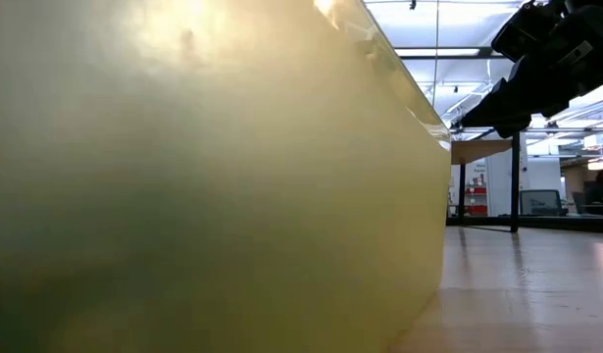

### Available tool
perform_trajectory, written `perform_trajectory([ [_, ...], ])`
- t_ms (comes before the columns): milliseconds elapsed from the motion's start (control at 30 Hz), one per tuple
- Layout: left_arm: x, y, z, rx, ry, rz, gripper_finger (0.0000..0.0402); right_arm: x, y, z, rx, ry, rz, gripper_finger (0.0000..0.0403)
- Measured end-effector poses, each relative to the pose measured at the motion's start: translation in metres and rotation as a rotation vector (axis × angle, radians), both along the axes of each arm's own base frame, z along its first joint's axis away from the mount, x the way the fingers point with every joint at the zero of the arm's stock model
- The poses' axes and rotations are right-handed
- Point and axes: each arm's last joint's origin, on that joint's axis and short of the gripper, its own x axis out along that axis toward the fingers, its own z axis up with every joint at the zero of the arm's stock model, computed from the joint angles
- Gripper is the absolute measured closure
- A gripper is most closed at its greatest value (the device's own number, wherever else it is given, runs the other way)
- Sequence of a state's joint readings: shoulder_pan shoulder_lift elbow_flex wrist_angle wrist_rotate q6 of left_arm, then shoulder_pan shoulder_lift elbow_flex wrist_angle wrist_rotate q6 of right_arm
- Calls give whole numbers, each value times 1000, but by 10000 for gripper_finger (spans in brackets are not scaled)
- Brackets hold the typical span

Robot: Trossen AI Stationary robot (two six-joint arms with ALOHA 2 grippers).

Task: Pick & Place Office Desk Supplies
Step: Put the violet spring rubberband into the green bin

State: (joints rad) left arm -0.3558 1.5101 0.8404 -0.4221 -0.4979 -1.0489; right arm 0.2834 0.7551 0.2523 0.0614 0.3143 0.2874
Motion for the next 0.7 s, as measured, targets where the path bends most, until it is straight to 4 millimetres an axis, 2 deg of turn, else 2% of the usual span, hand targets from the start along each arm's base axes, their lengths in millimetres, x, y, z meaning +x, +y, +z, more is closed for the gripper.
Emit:
perform_trajectory([
  [133, 3, 16, -17, -94, -8, -85, 299, 0, 0, 0, 0, 1, 0, 351],
  [300, 7, 30, -25, -226, -49, -206, 299, 0, 0, 0, 0, 0, 0, 351],
  [467, 13, 24, -24, -217, -126, -277, 299, 0, 0, 0, 0, 0, 0, 351],
  [700, 21, 15, -44, -226, -106, -314, 300, 0, 0, 0, -1, 1, 0, 351],
])
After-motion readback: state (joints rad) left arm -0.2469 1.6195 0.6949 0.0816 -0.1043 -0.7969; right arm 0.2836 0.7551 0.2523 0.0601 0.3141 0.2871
